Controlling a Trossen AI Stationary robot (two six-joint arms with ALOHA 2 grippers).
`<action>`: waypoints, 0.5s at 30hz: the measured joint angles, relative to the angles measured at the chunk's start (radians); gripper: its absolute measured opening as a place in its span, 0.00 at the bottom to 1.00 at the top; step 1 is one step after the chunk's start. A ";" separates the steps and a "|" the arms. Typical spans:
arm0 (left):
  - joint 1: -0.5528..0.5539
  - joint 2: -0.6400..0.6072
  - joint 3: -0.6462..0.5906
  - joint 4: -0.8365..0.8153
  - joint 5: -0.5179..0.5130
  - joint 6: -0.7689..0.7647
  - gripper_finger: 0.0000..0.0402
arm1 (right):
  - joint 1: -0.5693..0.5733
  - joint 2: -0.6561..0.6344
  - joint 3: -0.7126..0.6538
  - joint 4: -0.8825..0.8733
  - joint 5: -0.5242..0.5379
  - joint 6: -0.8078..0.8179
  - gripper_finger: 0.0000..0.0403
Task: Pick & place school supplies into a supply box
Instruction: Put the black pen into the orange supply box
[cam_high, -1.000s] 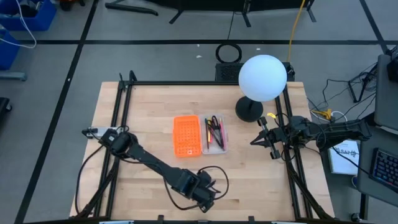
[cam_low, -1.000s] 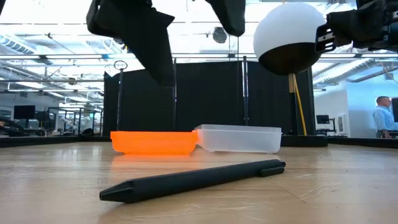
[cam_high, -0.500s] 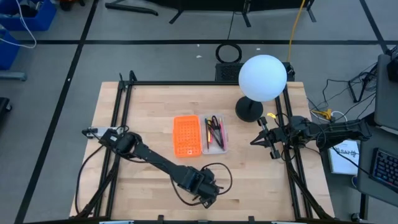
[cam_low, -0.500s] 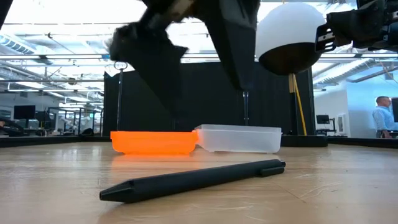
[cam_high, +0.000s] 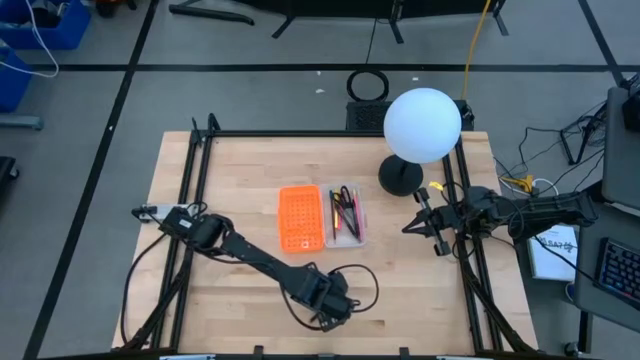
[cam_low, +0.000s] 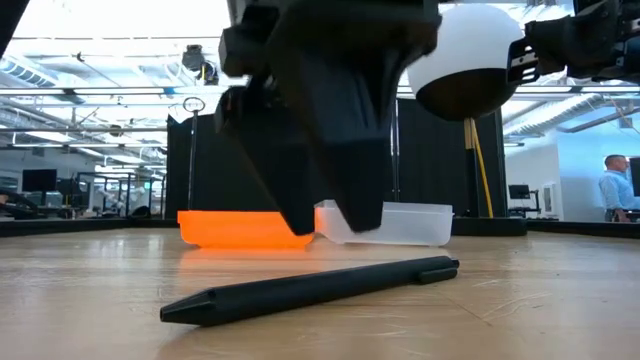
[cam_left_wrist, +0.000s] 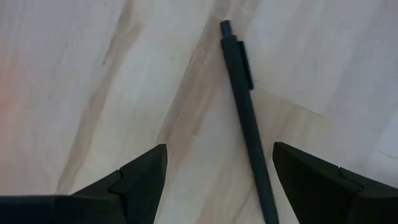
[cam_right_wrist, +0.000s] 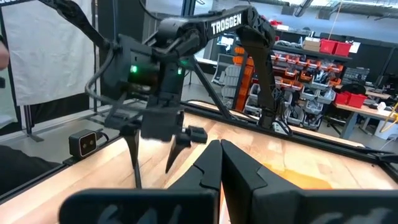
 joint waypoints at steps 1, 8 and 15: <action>-0.002 -0.002 0.000 -0.005 -0.003 -0.004 0.74 | 0.000 0.002 0.000 -0.003 0.000 0.000 0.00; -0.036 -0.005 0.020 -0.108 0.004 -0.079 0.74 | 0.000 0.009 0.000 -0.004 0.003 0.000 0.00; -0.079 0.003 0.021 -0.090 0.017 -0.141 0.74 | 0.000 0.009 -0.001 0.000 0.006 0.000 0.00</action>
